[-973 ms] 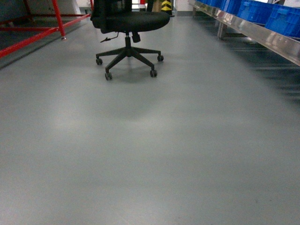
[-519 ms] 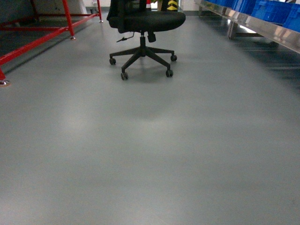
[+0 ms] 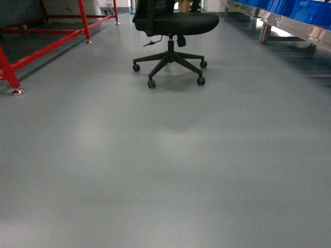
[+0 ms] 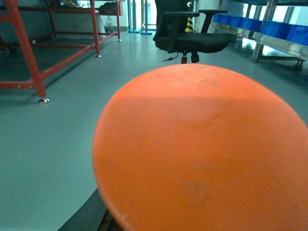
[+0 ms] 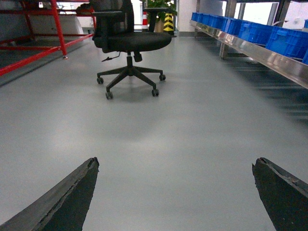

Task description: Pick capacitor and pack into box

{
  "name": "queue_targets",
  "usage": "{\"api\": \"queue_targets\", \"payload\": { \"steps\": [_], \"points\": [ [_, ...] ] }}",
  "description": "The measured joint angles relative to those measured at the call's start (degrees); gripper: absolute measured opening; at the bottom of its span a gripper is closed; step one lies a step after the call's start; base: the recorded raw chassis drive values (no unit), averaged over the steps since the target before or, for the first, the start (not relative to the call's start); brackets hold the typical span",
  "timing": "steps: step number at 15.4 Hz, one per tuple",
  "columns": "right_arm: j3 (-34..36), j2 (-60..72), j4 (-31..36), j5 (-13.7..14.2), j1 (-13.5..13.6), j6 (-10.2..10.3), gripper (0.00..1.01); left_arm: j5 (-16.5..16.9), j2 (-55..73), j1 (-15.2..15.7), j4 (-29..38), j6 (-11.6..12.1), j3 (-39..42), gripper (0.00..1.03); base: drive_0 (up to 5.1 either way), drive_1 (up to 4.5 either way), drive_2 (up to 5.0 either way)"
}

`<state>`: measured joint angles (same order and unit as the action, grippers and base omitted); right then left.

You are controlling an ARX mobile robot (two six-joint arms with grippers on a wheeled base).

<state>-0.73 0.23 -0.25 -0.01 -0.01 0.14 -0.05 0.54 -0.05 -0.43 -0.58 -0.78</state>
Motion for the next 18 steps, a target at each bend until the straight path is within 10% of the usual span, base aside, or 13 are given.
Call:
{"api": "queue_targets", "payload": {
  "steps": [18],
  "points": [
    [0.0, 0.0, 0.04, 0.02, 0.0, 0.0, 0.98, 0.02, 0.0, 0.0, 0.17, 0.0, 0.0, 0.44, -5.0, 2.45, 2.5]
  ]
}}
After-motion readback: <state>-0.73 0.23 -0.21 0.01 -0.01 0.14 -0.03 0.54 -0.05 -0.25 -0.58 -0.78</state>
